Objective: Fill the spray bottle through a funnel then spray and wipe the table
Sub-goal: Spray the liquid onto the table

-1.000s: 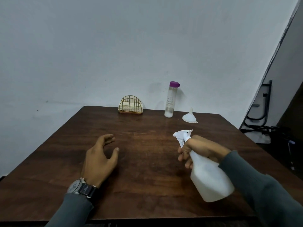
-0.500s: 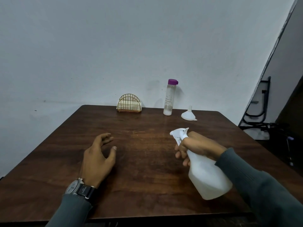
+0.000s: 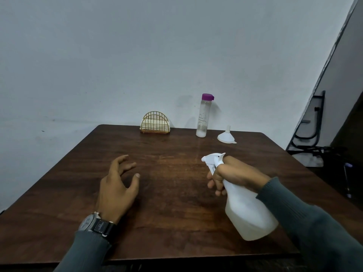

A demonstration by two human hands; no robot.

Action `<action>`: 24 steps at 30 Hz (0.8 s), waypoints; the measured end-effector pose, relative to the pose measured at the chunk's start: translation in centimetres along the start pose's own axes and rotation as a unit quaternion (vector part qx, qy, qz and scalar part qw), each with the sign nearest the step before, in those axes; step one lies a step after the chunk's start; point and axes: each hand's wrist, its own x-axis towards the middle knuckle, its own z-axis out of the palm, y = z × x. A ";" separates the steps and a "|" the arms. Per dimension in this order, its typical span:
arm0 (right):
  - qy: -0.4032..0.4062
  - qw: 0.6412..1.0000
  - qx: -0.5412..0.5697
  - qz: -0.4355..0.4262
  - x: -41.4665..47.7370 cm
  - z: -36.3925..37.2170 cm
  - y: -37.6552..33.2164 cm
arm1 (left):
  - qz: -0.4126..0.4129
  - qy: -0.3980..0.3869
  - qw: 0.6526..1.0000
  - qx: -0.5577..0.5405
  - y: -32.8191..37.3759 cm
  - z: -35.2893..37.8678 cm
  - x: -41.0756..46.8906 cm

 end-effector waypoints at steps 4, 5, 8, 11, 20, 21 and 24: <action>0.004 0.999 -0.022 -0.027 0.3 0.2 0.1 | -0.002 -0.001 1.000 -0.003 0.0 0.0 0.0; 0.005 0.999 -0.037 -0.039 0.2 0.2 0.0 | -0.003 -0.001 1.000 -0.002 0.0 0.0 0.0; 0.019 0.995 -0.080 -0.060 -0.2 0.2 -0.4 | -0.001 0.006 1.000 -0.002 0.1 0.0 0.0; 0.025 0.995 -0.068 -0.062 -0.7 0.4 -0.9 | 0.000 0.008 1.000 0.004 0.2 -0.1 -0.1; 0.044 0.997 0.054 0.014 -0.6 -0.9 0.4 | -0.005 0.000 1.000 -0.008 0.1 -0.2 0.0; 0.059 0.997 0.053 0.015 -0.7 -1.0 0.6 | -0.006 -0.001 1.000 -0.008 0.1 -0.2 0.0; 0.081 0.995 0.053 0.007 -1.1 -1.3 0.9 | -0.009 -0.008 1.000 -0.009 0.1 -0.2 0.1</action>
